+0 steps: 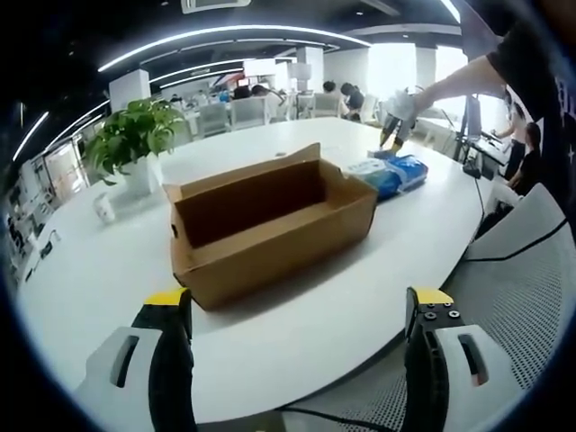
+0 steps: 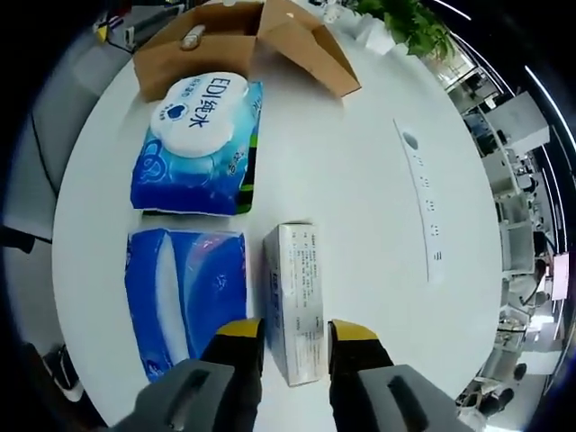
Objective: Operate the shoe box by opening the lid, removing the specified soft item, and placing it in the target area until the item is outside and the box remains undamaged.
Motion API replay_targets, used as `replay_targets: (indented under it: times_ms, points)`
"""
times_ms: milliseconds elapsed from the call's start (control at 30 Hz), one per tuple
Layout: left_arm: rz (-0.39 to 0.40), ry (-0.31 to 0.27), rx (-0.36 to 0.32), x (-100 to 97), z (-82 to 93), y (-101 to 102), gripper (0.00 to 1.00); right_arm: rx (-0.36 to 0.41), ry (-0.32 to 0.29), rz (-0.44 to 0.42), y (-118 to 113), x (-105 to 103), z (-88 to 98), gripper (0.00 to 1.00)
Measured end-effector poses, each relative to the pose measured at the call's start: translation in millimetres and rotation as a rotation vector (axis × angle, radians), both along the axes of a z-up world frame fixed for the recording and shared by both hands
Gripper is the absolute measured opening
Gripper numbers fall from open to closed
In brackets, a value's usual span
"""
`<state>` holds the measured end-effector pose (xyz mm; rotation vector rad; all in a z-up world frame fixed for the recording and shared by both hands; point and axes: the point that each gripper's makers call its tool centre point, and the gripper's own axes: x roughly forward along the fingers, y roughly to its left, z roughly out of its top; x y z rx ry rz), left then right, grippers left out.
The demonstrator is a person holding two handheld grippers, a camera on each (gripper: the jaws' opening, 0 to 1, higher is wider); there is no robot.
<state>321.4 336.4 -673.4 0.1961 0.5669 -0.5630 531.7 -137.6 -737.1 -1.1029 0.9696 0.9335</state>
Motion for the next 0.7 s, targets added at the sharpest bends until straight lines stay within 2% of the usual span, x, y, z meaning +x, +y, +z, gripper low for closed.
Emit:
replay_targets:
  times_ms: [167, 467, 567, 633, 700]
  points:
    - [-0.003, -0.003, -0.001, 0.0, 0.2, -0.2, 0.98, 0.018, -0.012, -0.041, -2.6, -0.3, 6.8, 0.27]
    - [-0.006, -0.018, -0.015, -0.1, 4.3, -2.4, 0.98, 0.066, -0.043, -0.107, 0.9, -6.8, 24.0, 0.42]
    - [-0.013, -0.025, -0.018, -0.4, 5.6, -3.7, 0.98, 0.087, -0.111, -0.136, 3.6, -1.9, 37.2, 0.44]
    - [-0.017, -0.028, -0.021, -0.6, 6.0, -4.0, 0.98, 0.122, -0.124, -0.174, 7.9, -2.7, 43.7, 0.48]
    - [-0.019, -0.03, -0.025, -0.3, 6.4, -4.2, 0.98, 0.151, -0.133, -0.202, 12.2, -4.0, 50.9, 0.55]
